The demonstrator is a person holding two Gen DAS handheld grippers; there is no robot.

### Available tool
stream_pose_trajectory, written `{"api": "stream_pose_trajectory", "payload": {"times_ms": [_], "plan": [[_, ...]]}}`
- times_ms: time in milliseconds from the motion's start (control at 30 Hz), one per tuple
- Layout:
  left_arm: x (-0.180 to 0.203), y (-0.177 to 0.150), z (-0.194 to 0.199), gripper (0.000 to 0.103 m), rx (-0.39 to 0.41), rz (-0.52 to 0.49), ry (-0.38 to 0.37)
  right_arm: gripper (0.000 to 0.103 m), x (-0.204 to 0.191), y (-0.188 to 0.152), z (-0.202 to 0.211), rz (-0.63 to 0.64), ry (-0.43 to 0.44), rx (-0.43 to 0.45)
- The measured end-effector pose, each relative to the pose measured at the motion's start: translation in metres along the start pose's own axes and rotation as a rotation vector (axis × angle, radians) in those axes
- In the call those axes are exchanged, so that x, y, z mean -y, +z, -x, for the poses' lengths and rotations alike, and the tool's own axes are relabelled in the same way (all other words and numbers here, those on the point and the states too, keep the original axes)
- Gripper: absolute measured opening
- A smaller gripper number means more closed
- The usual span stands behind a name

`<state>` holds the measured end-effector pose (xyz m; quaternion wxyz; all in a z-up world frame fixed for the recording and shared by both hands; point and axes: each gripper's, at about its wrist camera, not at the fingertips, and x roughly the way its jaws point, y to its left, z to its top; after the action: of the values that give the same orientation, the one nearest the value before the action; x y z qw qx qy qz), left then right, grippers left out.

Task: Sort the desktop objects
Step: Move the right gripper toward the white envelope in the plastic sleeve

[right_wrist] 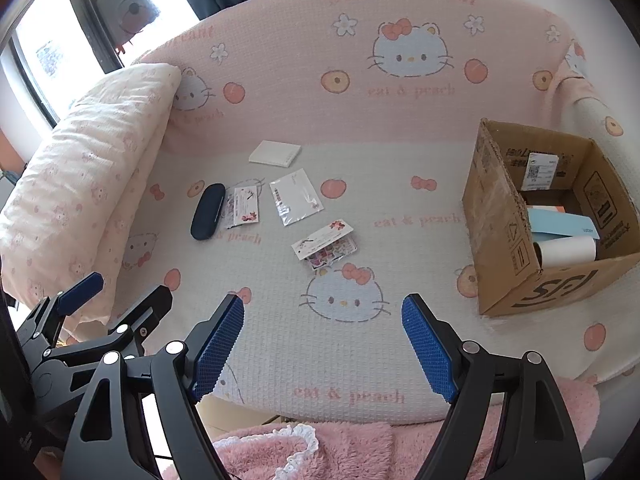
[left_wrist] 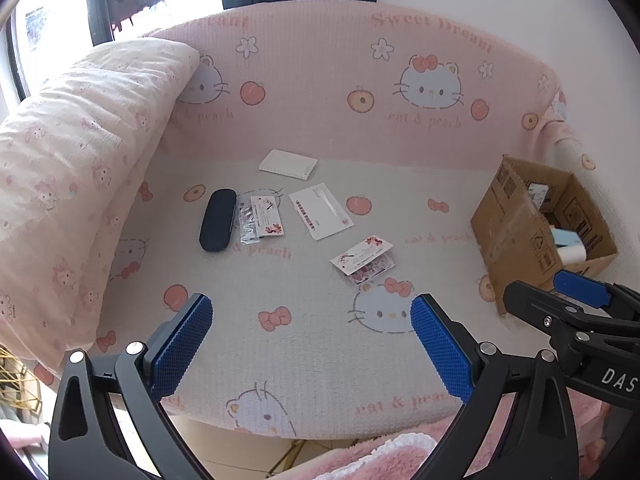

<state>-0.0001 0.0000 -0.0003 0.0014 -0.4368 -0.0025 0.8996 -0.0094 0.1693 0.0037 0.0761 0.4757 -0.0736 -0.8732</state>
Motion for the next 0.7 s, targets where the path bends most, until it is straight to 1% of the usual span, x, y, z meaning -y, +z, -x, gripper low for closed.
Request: {"api": "stream_pose_trajectory", "payload": {"times_ms": [200,367,500,700], "plan": [[0.000,-0.001,-0.002,0.101,-0.008,-0.021,0.001,0.080,0.007,-0.002,-0.008,-0.007,-0.004,-0.002],[0.001,-0.001,-0.004,0.097,-0.015,-0.039,0.001,0.080,0.012,-0.004,-0.014,-0.013,-0.007,-0.003],[0.006,-0.001,-0.013,0.097,-0.023,-0.043,0.000,0.080,0.017,-0.006,-0.020,-0.018,-0.007,-0.004],[0.013,-0.001,-0.027,0.097,-0.036,-0.049,-0.002,0.080,0.026,-0.004,-0.036,-0.037,-0.007,-0.034]]}}
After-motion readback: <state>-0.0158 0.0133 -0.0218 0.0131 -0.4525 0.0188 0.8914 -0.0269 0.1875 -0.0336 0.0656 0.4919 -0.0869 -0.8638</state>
